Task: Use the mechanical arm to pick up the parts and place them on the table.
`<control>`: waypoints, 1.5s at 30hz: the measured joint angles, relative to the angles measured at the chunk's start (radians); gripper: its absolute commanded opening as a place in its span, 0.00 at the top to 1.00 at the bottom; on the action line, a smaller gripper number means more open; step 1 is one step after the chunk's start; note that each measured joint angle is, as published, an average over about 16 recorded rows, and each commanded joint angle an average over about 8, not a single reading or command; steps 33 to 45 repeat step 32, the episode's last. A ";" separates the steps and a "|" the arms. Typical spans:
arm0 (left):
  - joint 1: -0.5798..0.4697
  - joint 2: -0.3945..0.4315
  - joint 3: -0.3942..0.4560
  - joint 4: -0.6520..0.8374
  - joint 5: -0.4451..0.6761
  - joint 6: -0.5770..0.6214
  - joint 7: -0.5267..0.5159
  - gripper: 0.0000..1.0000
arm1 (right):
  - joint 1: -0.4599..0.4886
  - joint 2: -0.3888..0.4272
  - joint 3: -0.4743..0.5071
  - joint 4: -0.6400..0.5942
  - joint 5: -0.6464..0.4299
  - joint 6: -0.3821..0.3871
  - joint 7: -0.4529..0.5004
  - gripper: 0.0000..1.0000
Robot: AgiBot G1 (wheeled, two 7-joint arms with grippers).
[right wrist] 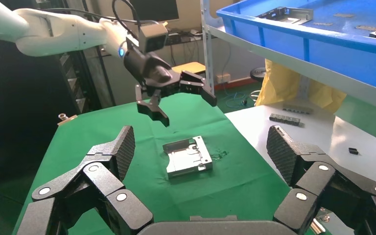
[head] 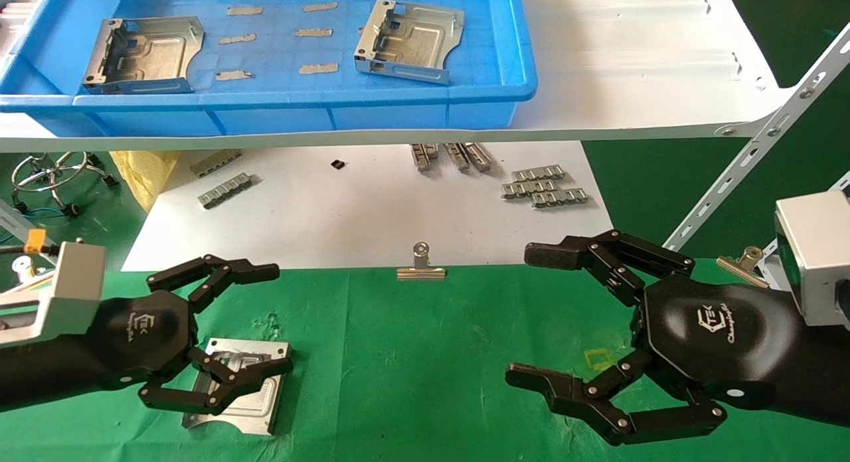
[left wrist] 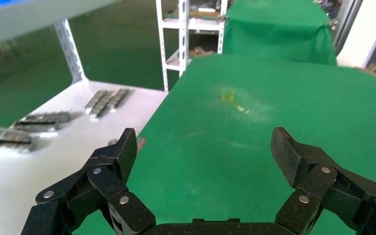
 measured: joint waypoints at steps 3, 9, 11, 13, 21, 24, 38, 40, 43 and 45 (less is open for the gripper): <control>0.015 -0.006 -0.027 -0.052 -0.002 -0.005 -0.041 0.00 | 0.000 0.000 0.000 0.000 0.000 0.000 0.000 0.00; 0.046 -0.018 -0.081 -0.157 -0.007 -0.015 -0.123 0.00 | 0.000 0.000 0.000 0.000 0.000 0.000 0.000 0.00; 0.056 -0.022 -0.099 -0.192 -0.009 -0.019 -0.151 0.00 | 0.000 0.000 0.000 0.000 0.000 0.000 0.000 0.00; 0.066 -0.026 -0.117 -0.226 -0.011 -0.022 -0.178 0.00 | 0.000 0.000 0.000 0.000 0.000 0.000 0.000 0.00; 0.106 -0.041 -0.189 -0.365 -0.017 -0.036 -0.287 0.00 | 0.000 0.000 0.000 0.000 0.000 0.000 0.000 0.00; 0.120 -0.047 -0.213 -0.412 -0.019 -0.040 -0.324 0.00 | 0.000 0.000 0.000 0.000 0.000 0.000 0.000 0.00; 0.139 -0.054 -0.248 -0.481 -0.023 -0.047 -0.376 0.00 | 0.000 0.000 0.000 0.000 0.000 0.000 0.000 0.00; 0.139 -0.054 -0.248 -0.481 -0.023 -0.047 -0.376 0.00 | 0.000 0.000 0.000 0.000 0.000 0.000 0.000 0.00; 0.139 -0.054 -0.248 -0.481 -0.023 -0.047 -0.376 0.00 | 0.000 0.000 0.000 0.000 0.000 0.000 0.000 0.00; 0.139 -0.054 -0.248 -0.481 -0.023 -0.047 -0.376 0.00 | 0.000 0.000 0.000 0.000 0.000 0.000 0.000 0.00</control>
